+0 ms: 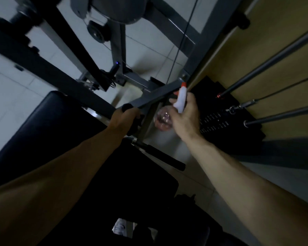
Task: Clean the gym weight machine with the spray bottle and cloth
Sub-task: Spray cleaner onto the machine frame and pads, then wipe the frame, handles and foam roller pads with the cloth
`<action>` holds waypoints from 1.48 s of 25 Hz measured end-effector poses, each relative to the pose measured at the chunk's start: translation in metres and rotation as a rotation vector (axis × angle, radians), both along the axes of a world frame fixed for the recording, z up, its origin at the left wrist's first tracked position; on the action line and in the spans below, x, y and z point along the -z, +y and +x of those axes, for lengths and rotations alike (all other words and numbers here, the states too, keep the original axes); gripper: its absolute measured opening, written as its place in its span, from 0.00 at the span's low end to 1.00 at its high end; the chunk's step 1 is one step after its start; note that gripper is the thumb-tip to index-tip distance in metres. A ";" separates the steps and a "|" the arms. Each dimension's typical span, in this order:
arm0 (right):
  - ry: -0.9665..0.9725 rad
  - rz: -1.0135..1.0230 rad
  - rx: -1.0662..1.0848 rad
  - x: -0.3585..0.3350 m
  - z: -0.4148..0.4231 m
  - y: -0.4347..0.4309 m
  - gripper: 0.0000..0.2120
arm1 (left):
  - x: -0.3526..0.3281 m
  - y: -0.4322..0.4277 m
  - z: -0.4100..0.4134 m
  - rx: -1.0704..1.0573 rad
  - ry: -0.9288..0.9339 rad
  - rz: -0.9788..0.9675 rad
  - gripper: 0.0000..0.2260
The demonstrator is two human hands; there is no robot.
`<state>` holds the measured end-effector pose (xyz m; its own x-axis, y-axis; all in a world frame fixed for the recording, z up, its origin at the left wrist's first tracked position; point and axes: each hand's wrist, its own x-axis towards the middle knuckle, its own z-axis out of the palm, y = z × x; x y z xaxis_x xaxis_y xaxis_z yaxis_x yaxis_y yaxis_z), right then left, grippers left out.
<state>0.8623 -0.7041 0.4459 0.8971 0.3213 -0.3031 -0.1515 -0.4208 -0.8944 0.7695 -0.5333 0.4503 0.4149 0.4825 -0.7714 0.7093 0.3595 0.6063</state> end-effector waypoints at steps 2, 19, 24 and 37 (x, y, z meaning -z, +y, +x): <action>-0.039 0.011 -0.030 0.003 0.004 0.039 0.27 | 0.000 0.020 -0.003 0.086 0.028 0.046 0.07; -0.228 -0.188 -0.261 0.018 0.013 0.104 0.30 | 0.011 0.032 -0.028 0.061 -0.033 0.074 0.11; -0.034 -0.095 -0.199 0.014 -0.004 0.062 0.40 | 0.005 0.021 -0.027 -0.060 -0.070 -0.067 0.12; 0.339 -0.366 -0.078 0.094 -0.042 -0.044 0.16 | 0.073 -0.020 -0.023 1.352 0.347 0.842 0.13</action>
<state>0.8203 -0.7480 0.3520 0.7064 0.2018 -0.6784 -0.3633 -0.7192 -0.5922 0.7465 -0.5529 0.3773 0.7344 0.2409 -0.6345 0.3514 -0.9348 0.0517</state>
